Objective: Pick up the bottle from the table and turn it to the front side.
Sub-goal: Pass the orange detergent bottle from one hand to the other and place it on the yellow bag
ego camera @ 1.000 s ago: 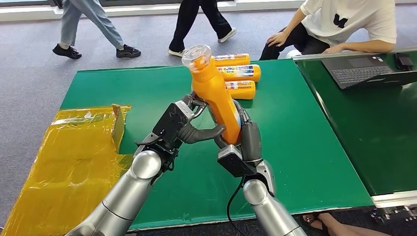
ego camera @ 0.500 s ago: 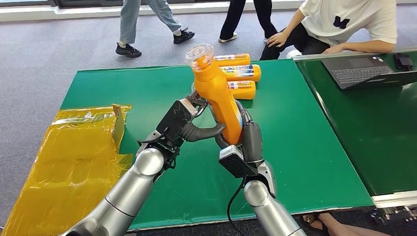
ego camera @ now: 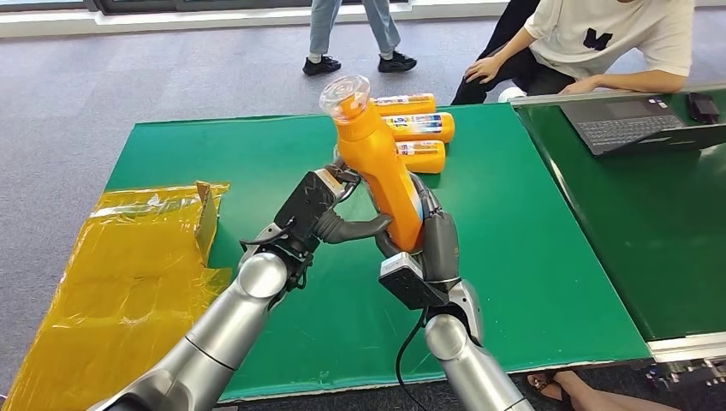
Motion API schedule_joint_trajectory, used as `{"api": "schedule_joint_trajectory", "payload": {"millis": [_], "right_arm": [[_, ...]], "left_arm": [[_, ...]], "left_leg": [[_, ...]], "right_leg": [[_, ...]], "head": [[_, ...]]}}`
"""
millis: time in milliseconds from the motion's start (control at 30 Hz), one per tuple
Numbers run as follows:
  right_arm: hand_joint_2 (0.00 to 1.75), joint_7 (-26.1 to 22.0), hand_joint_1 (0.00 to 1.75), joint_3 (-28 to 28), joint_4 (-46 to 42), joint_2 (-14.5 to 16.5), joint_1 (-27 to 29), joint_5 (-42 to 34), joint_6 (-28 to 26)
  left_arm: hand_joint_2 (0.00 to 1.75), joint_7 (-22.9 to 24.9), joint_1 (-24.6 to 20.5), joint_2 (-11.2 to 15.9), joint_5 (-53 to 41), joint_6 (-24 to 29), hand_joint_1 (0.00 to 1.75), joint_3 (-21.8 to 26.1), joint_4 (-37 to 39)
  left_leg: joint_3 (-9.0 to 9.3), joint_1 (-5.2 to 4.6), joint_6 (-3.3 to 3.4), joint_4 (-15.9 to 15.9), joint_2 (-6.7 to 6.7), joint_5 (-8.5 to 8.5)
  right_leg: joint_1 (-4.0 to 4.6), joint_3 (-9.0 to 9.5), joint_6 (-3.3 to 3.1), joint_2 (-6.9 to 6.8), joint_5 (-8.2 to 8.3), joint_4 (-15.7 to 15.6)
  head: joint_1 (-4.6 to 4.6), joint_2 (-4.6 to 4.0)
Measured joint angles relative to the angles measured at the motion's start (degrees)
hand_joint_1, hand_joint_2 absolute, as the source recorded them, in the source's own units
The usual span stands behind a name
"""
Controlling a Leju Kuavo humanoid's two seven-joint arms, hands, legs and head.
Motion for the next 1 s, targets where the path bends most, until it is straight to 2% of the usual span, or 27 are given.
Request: {"api": "schedule_joint_trajectory", "payload": {"millis": [800,1000], "right_arm": [[1.75,0.0,1.75,0.0,2.7,0.0,-1.3,-2.5,0.3],[1.75,2.7,1.75,0.0,1.3,-0.2,-0.9,2.9,-1.7]], "left_arm": [[1.75,1.2,-4.2,-2.3,4.8,-1.7,0.00,1.6,9.3],[1.75,-1.0,-4.3,-0.8,3.2,-0.2,0.00,2.6,10.1]], "left_leg": [[-0.06,0.00,0.01,0.0,-0.08,0.01],[-0.07,0.00,-0.01,0.0,-0.08,0.03]], "right_leg": [[0.00,0.00,0.00,-0.05,0.00,0.0],[0.01,-0.01,0.00,-0.06,0.00,0.0]], "head": [[0.00,0.00],[0.00,0.00]]}}
